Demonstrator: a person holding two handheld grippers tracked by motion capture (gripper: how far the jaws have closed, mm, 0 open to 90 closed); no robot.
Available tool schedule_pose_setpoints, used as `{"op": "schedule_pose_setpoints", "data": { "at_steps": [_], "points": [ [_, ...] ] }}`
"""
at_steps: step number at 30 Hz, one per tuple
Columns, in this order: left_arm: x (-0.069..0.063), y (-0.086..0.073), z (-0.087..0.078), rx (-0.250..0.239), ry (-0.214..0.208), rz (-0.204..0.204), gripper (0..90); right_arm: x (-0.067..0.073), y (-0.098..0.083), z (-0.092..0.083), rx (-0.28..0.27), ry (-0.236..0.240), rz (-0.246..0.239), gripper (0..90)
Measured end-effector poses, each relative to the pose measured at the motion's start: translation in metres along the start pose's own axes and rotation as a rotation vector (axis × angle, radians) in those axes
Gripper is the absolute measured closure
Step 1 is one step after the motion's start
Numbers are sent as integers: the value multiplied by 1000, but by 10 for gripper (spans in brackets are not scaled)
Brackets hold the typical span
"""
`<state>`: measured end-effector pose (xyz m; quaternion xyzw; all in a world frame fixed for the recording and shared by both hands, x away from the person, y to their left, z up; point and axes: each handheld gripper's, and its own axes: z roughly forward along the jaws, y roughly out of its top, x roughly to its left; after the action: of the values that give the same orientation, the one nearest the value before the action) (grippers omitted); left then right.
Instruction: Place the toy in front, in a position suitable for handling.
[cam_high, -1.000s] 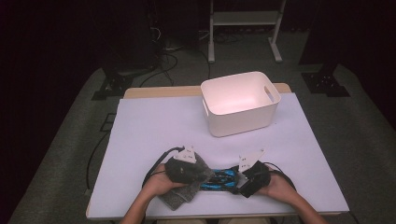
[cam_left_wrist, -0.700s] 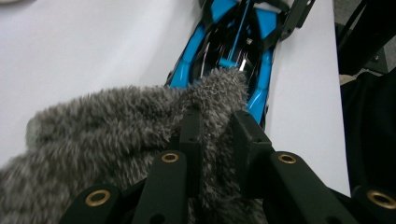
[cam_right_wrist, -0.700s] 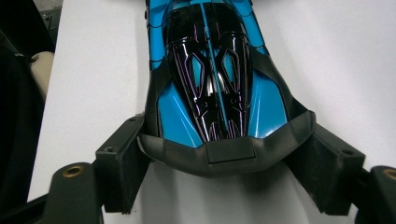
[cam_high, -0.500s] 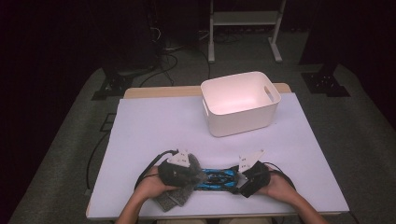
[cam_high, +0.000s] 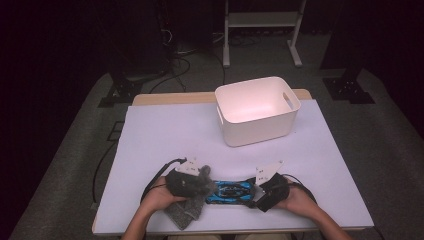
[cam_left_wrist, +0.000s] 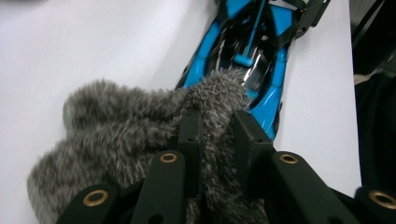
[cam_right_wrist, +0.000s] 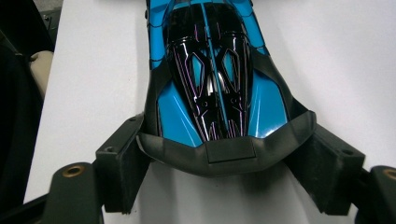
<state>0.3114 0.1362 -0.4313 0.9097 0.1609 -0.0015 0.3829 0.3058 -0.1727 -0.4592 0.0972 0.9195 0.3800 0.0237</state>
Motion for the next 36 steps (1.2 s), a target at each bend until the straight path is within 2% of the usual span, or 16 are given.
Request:
{"op": "schedule_pose_setpoints", "data": {
  "at_steps": [2, 5, 8, 11, 13, 15, 16, 18, 21, 24, 26, 28, 29, 32, 34, 36],
  "points": [
    [-3, 3, 2, -3, -10, 16, 746, 0, 0, 0, -2, 2, -2, 237],
    [-14, 16, 12, -24, -60, 58, 745, 0, -1, 0, -6, 1, -2, 237],
    [-22, 27, 19, 3, -47, 112, 721, 0, -1, 0, -8, -1, -1, 237],
    [-15, 22, 16, -1, -45, 98, 723, 0, -1, 0, -8, -1, -2, 237],
    [-8, 14, 11, 1, -29, 76, 730, 1, -1, 0, -3, -6, -9, 238],
    [3, 2, 3, 12, -3, 29, 738, 0, -1, 0, -3, -4, -10, 238],
    [5, -2, 0, 4, 4, 8, 738, 0, -1, 0, -3, -4, -10, 238],
    [5, -6, -3, 5, 13, 9, 743, 0, -1, 0, -2, -3, -12, 238],
    [2, 0, 0, 21, 16, 30, 743, 0, -1, 0, -4, -2, -13, 238],
    [-5, 11, 7, -27, -6, 49, 741, 0, -1, 1, -6, -6, -14, 238],
    [-11, 19, 15, -7, 42, 73, 714, 1, -1, 1, -5, -8, -16, 238],
    [-12, 24, 16, -8, 63, 73, 708, 1, -2, 1, -11, -4, -10, 238],
    [-11, 26, 16, -13, 88, 73, 708, 1, -2, 1, -13, -5, -10, 238],
    [-5, 23, 15, -18, 73, 58, 718, 1, -2, 1, -11, -6, -10, 239],
    [-1, 18, 11, -1, 71, 52, 730, 1, -2, 1, -11, -7, -11, 239],
    [2, 13, 7, 22, 88, 39, 733, 1, -2, 1, -11, -8, -12, 239]
  ]
}}
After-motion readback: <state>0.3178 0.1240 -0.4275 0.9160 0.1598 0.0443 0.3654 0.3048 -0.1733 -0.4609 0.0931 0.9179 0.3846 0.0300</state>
